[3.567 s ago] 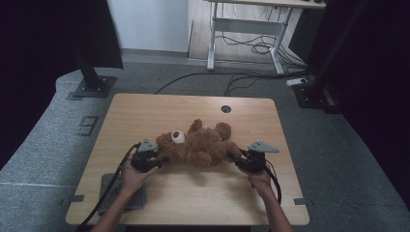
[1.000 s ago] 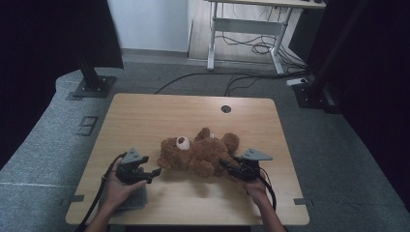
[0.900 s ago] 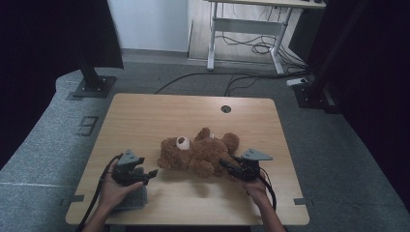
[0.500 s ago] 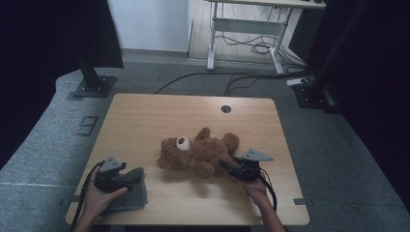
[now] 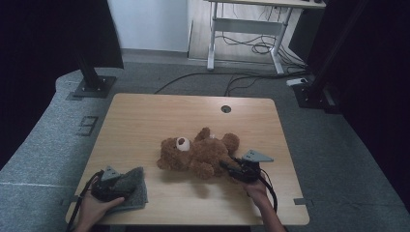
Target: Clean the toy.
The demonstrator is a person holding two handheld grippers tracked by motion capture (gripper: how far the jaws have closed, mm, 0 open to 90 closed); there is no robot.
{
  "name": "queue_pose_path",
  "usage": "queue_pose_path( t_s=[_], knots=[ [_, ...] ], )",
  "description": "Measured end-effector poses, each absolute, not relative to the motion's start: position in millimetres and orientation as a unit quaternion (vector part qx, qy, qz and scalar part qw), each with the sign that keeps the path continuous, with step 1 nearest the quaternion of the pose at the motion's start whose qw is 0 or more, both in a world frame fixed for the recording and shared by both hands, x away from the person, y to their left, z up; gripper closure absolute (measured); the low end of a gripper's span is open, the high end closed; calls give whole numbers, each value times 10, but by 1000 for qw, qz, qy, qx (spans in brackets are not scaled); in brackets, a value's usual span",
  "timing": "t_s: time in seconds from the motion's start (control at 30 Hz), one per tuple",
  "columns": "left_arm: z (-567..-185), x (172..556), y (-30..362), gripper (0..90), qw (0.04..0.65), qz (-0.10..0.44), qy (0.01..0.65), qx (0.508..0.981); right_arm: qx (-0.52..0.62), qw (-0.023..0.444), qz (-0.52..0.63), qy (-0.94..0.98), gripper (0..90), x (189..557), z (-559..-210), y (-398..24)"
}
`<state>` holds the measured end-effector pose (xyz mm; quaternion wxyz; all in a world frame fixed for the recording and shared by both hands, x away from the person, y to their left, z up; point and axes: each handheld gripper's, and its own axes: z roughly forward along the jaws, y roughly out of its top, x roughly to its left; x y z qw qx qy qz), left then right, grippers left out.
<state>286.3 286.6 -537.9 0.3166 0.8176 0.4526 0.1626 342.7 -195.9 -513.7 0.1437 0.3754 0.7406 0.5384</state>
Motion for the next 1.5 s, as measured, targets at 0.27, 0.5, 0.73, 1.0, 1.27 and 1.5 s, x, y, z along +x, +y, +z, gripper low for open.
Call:
queue_pose_path(
  t_s=[0.27,0.5,0.73,1.0,1.27,1.5],
  knots=[
    [-5382,2807,2850,602,328,172,431,823,374,139,541,740,583,3439,-5146,-1972],
    [-5334,2820,2824,770,360,160,434,810,376,128,560,727,488,3404,-5164,-2018],
    [-5171,2876,2731,771,417,146,426,790,387,135,587,698,367,3325,-5170,-2214],
    [-5017,2917,2479,771,450,133,397,788,391,126,549,728,376,3382,-5262,-2176],
    [-4753,2977,2146,770,486,118,355,790,382,126,536,742,570,3371,-5237,-2163],
    [-4584,3104,1821,766,499,106,325,797,373,137,534,746,601,3358,-5213,-2153]
  ],
)
